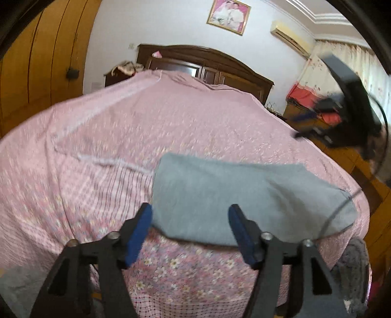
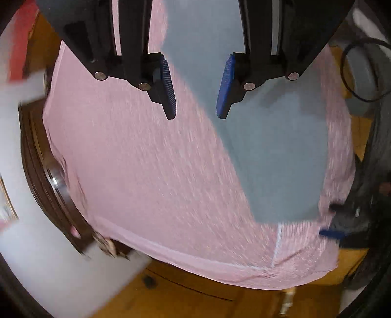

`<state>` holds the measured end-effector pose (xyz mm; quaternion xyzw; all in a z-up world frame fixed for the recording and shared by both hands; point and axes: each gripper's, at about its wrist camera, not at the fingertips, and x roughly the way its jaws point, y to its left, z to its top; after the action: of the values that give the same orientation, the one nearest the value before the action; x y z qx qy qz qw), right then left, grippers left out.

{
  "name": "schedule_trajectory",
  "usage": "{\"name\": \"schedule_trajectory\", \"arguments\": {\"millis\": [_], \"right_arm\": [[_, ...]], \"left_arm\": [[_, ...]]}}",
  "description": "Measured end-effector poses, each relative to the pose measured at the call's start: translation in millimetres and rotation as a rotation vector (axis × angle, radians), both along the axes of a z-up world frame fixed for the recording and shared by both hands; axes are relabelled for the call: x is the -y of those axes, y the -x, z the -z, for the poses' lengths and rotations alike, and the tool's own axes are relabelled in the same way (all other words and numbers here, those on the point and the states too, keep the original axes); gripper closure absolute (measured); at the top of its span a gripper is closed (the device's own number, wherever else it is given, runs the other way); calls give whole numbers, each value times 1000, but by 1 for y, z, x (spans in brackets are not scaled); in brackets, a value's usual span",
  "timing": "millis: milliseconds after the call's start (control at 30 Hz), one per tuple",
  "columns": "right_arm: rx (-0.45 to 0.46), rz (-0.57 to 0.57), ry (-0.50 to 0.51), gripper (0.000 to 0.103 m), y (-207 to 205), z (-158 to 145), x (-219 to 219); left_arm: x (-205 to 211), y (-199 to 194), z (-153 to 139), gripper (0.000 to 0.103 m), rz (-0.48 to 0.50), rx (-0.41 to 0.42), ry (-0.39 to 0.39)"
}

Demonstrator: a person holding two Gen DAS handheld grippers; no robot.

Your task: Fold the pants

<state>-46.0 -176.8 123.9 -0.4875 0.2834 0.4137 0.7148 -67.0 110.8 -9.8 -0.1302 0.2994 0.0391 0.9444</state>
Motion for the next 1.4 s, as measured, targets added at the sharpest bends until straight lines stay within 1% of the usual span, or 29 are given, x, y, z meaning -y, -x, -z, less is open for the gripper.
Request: {"name": "schedule_trajectory", "arguments": {"millis": [33,133,200,300,400,500,533,600,700,767,800,833,867,900,933,967,1000,1067,1100,1167,1267,1300,1367,1400], "right_arm": [[-2,44,-12,68,0,3,25],[-30,140,-52,68,-4,9,77],[-54,203,-91,68,-7,17,108],[-116,313,-135,68,-13,33,151],[-164,364,-198,69,-16,42,175],[-245,397,-281,69,-22,45,190],[-262,417,-302,70,-26,47,193],[-305,453,-355,75,-38,49,200],[-369,507,-431,76,-56,54,209],[-390,571,-452,76,-70,61,219],[-400,604,-459,76,-77,66,227],[-424,641,-467,78,-84,73,237],[-432,675,-464,79,-88,79,247],[-439,714,-453,81,-92,87,257],[-443,732,-451,86,-93,91,264],[-450,742,-460,90,-93,93,271],[-450,753,-469,96,-92,93,278],[-439,771,-469,96,-89,89,291],[-427,781,-466,96,-86,86,296],[-419,795,-466,96,-83,84,309],[-415,826,-483,96,-76,80,324],[-410,834,-485,95,-70,77,326],[-396,839,-495,90,-58,74,329],[-391,843,-505,79,-52,72,331]], "left_arm": [[6,-3,-7,26,12,-1,-17],[27,-20,-25,23,65,8,-65],[41,-36,-36,23,109,-1,-106],[64,-72,-50,23,182,5,-107],[95,-101,-57,21,264,1,-91],[128,-135,-55,21,327,-23,-67],[143,-149,-52,21,359,-35,-59],[162,-167,-48,21,388,-44,-65],[190,-194,-33,21,420,-48,-116],[205,-212,-20,23,411,-55,-204],[204,-223,-12,28,384,-76,-228],[197,-228,-4,33,361,-100,-225],[188,-231,1,35,345,-118,-213],[177,-233,9,40,312,-152,-202],[164,-234,19,44,265,-200,-212],[152,-233,26,45,234,-228,-233],[142,-229,31,44,215,-235,-247],[112,-218,38,42,159,-221,-281],[99,-215,39,36,138,-224,-292],[74,-210,40,34,118,-232,-296],[42,-201,40,26,79,-247,-347],[34,-198,40,23,74,-252,-367],[26,-188,38,22,85,-250,-366],[24,-184,35,22,75,-254,-376]]}}
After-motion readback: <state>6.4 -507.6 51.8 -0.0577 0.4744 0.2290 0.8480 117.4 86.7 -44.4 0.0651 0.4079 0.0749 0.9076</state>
